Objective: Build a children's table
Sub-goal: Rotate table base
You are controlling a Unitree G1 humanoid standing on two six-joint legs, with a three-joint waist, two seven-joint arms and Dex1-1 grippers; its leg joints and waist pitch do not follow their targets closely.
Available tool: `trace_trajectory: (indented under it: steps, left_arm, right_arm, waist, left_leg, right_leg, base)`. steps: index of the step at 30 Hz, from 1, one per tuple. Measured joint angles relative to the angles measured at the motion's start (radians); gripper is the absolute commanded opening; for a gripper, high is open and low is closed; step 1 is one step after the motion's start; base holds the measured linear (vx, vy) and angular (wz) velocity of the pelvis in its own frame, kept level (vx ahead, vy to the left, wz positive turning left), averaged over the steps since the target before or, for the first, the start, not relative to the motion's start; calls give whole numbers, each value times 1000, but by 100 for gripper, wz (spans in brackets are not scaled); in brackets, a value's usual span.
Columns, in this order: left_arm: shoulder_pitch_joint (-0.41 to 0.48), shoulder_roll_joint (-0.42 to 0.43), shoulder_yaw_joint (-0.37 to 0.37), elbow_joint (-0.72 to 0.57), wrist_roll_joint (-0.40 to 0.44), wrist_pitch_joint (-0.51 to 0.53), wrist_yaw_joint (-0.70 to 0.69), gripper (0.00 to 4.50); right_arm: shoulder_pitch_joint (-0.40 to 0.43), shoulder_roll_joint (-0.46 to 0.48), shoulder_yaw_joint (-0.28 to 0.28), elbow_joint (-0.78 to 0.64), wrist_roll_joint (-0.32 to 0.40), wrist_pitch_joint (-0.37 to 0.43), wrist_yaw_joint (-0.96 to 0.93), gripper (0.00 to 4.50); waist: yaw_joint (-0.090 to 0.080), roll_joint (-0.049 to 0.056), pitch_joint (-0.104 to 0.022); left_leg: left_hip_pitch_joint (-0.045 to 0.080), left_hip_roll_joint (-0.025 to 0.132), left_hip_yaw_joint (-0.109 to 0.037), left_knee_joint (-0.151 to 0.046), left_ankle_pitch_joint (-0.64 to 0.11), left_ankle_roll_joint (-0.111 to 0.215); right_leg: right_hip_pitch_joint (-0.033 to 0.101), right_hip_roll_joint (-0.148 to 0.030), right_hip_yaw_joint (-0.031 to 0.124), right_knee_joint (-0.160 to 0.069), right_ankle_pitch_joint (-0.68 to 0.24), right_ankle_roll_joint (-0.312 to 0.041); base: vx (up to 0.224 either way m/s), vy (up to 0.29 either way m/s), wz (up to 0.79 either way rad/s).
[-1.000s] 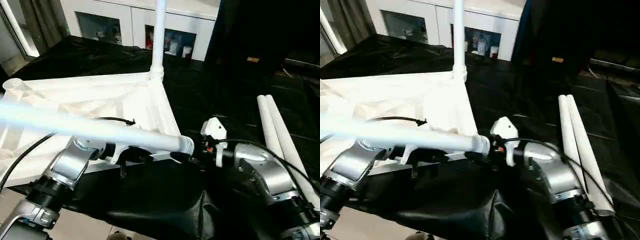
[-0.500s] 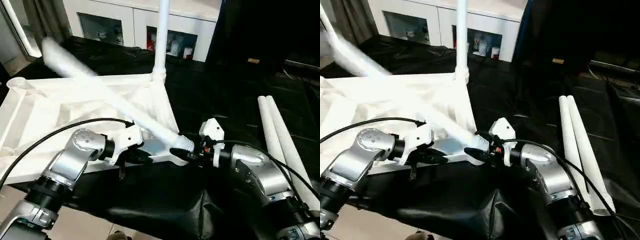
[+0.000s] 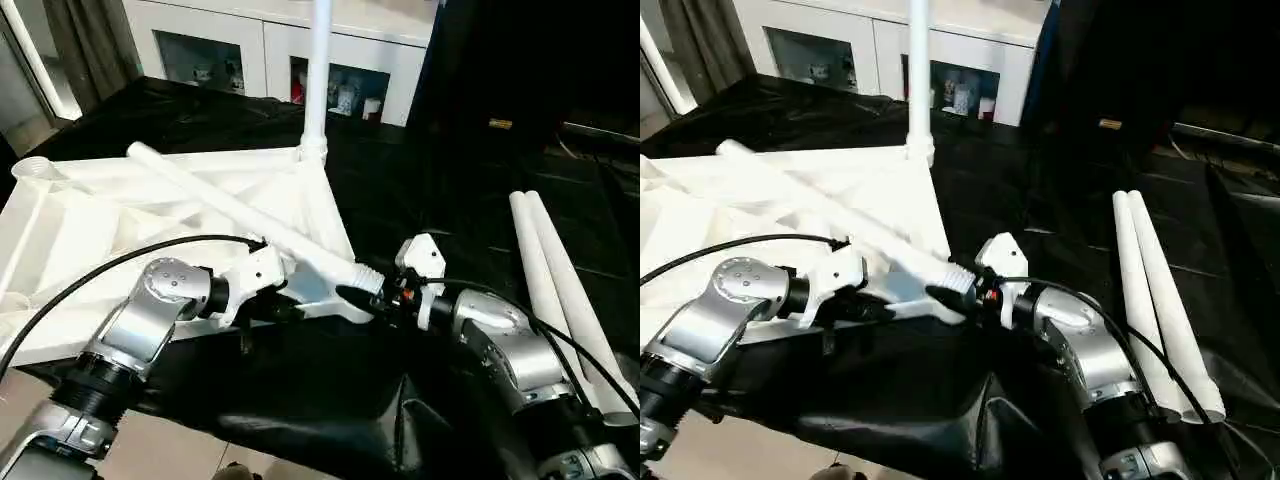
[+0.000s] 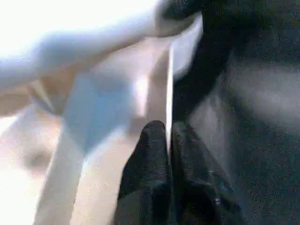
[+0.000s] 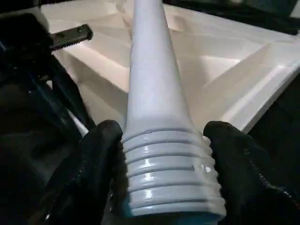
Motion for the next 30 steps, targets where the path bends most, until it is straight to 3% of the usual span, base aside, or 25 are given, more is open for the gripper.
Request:
trace_trajectory:
  steps: [4,7,12,16,24,30]
  left_arm:
    - [-65,-36,154,-46,-139,71,69,102]
    - [-86,-91,251,-51,-244,187,131,125]
    - [-114,-148,332,-33,-318,312,226,156]
    - [-179,-200,449,15,-407,431,365,185]
    - [-194,-214,497,14,-434,482,448,247]
    - [-195,-226,561,13,-492,528,510,304]
  right_arm:
    - [-9,33,-9,5,22,1,-20,270]
    - [-9,44,-34,0,39,8,-36,270]
    - [-8,59,-43,-29,58,14,-44,270]
    - [-8,67,-51,-60,68,25,-59,270]
    - [-12,84,-56,-68,68,35,-96,270]
    - [-76,98,-136,-36,65,15,-201,267]
  waist:
    - [5,1,-1]
    - [11,0,-1]
    - [14,0,-1]
    - [15,0,-1]
    - [15,0,-1]
    - [15,0,-1]
  left_leg:
    - [1,1,0,1,0,0]
    - [1,1,0,3,0,0]
    - [0,1,0,4,0,0]
    - [0,2,0,6,0,0]
    - [-1,2,0,6,0,0]
    - [-1,2,0,7,0,0]
  right_leg:
    - [1,0,0,1,0,0]
    - [1,0,0,1,0,0]
    - [2,0,-1,2,0,-1]
    - [2,0,-1,3,1,-1]
    - [2,0,-1,2,1,-1]
    - [2,0,-1,2,1,0]
  base:
    - [0,0,0]
    - [0,0,0]
    - [0,0,0]
    - [0,0,0]
    - [0,0,0]
    - [0,0,0]
